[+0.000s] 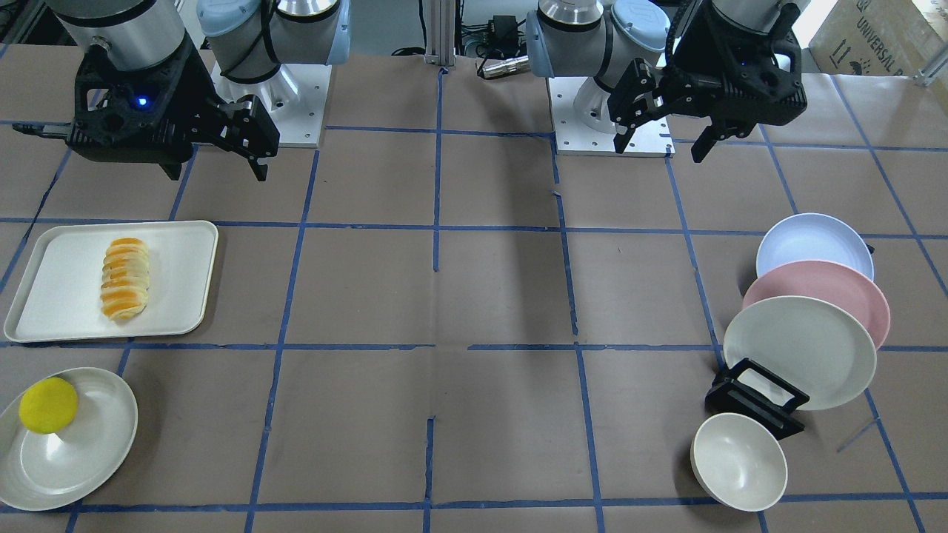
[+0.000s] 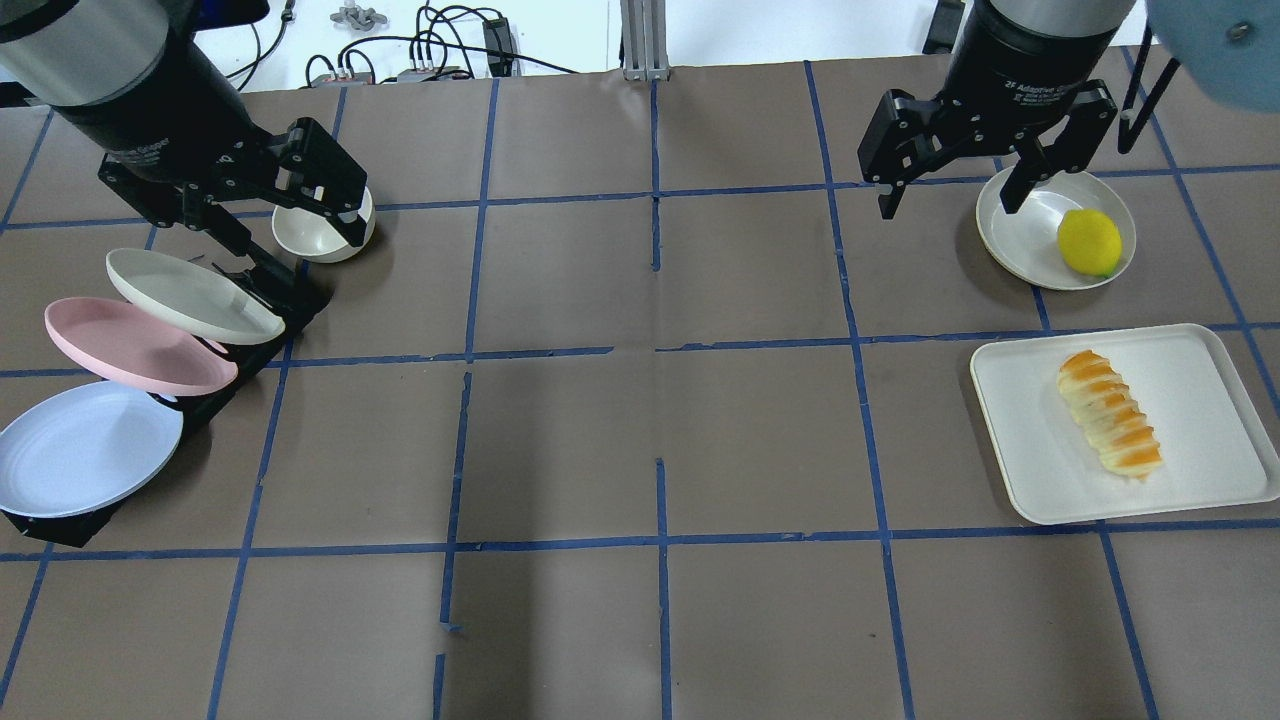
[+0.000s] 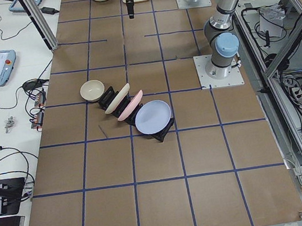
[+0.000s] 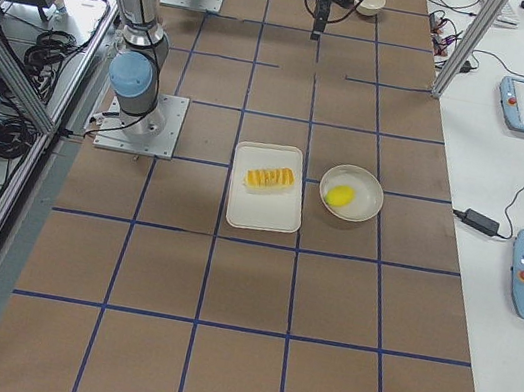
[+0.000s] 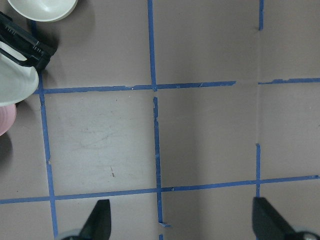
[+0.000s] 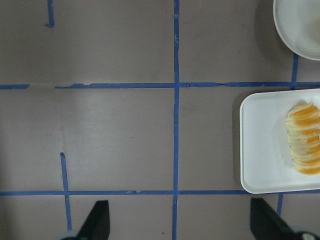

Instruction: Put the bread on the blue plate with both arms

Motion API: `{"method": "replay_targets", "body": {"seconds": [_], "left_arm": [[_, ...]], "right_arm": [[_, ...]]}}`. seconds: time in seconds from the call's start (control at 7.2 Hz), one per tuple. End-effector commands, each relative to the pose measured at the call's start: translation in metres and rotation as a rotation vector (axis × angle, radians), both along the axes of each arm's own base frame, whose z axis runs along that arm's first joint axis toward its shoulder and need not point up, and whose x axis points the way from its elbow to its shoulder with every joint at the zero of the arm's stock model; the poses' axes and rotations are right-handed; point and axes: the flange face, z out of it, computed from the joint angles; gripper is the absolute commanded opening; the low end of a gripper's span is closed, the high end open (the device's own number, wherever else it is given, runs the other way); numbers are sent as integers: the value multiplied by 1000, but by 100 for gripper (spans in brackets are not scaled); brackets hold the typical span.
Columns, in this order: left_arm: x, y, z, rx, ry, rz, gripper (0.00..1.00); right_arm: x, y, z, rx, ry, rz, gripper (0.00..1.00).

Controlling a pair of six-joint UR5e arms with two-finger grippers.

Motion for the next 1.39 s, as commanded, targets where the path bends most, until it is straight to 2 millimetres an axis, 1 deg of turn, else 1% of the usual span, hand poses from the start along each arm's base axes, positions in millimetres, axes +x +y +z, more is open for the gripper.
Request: {"method": "replay_targets", "body": {"seconds": [0.0, 0.14, 0.28, 0.42, 0.56, 0.69, 0.83, 0.97, 1.11, 1.25], "left_arm": [[0, -1, -2, 1, -1, -2, 100], [1, 0, -4, 5, -4, -14, 100], [9, 0, -6, 0, -12, -97, 100], [27, -3, -6, -7, -27, -178, 100], [67, -9, -9, -3, -33, -176, 100], [115, -15, -24, 15, -13, -168, 100], [153, -12, -41, 37, 6, -177, 100], [203, -10, -41, -27, -23, -267, 100], [256, 0, -49, -32, -17, -272, 100], [294, 8, -64, -40, 32, -222, 100]], "right_arm": [[0, 0, 0, 1, 0, 0, 100], [0, 0, 0, 1, 0, 0, 100], [0, 0, 0, 1, 0, 0, 100], [-1, 0, -1, 3, 0, -1, 100], [-1, 0, -4, 7, 0, -3, 100], [-3, 0, -5, 9, 2, -12, 100], [-3, 1, -5, 9, 13, 5, 100], [-14, -1, -10, 19, 73, 54, 100], [-33, -6, -20, 19, 84, 175, 97], [-62, -6, -29, 39, 65, 155, 93]]}}
